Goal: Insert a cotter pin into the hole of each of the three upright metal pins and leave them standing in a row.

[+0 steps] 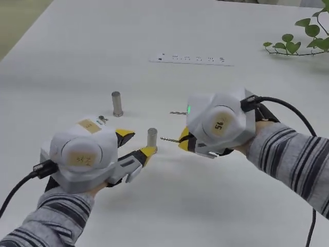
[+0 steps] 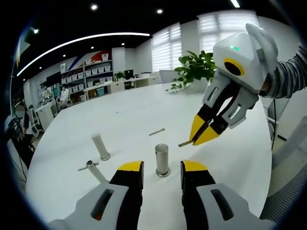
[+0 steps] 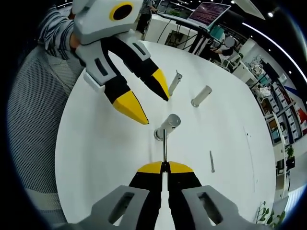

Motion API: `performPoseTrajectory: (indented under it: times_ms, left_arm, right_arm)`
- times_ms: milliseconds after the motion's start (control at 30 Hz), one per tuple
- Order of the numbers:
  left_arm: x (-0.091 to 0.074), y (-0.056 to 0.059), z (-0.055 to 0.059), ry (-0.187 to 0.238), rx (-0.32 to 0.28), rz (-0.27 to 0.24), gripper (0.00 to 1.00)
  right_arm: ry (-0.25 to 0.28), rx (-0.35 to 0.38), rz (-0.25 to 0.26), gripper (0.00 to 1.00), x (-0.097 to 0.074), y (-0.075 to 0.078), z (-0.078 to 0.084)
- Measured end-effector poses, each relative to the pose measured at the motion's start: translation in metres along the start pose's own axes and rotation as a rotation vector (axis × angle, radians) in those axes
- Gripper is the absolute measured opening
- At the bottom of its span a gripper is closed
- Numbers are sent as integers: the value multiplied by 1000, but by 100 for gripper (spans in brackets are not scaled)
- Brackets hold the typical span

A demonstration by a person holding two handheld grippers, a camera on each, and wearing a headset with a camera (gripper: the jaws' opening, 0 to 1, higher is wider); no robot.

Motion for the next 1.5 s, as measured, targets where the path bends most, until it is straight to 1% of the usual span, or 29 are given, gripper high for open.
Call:
performPoseTrajectory:
  times_ms: [67, 267, 633, 800, 1000, 1100, 1400, 1500]
  left_arm:
    - [4, -1, 0, -4, -10, -9, 27]
    - [20, -2, 1, -25, -32, -9, 26]
    - [41, -2, 4, -59, -89, 12, 22]
    - [50, -2, 4, -63, -112, 20, 19]
    - [54, 1, 3, -67, -115, 22, 15]
    - [55, 1, 6, -78, -113, 19, 11]
    - [56, 2, 7, -85, -106, 6, 10]
    - [56, 3, 7, -84, -92, -5, 10]
  right_arm:
    - [2, 13, -7, 0, 2, 3, 0]
    - [3, 25, -16, 0, 10, 10, -2]
    - [6, 29, -32, 0, 18, 10, -6]
    - [0, 30, -34, 0, 18, 10, -6]
    - [-2, 22, -38, 0, 14, 9, -7]
    - [-4, 13, -31, 0, 13, 9, -8]
    - [4, -2, -20, 0, 8, 10, -10]
    - [26, 0, -24, 0, 5, 10, -13]
Point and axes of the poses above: the centre of the closed fingertips' face, and the gripper's own axes: x roughly forward along the fingers, y roughly to its right, z roughly out of its underside, the point moved 8 cm from there along -x, roughly backward along the fingers, and after that the axes turned 14 degrees about -y, right-handed, at the moved point
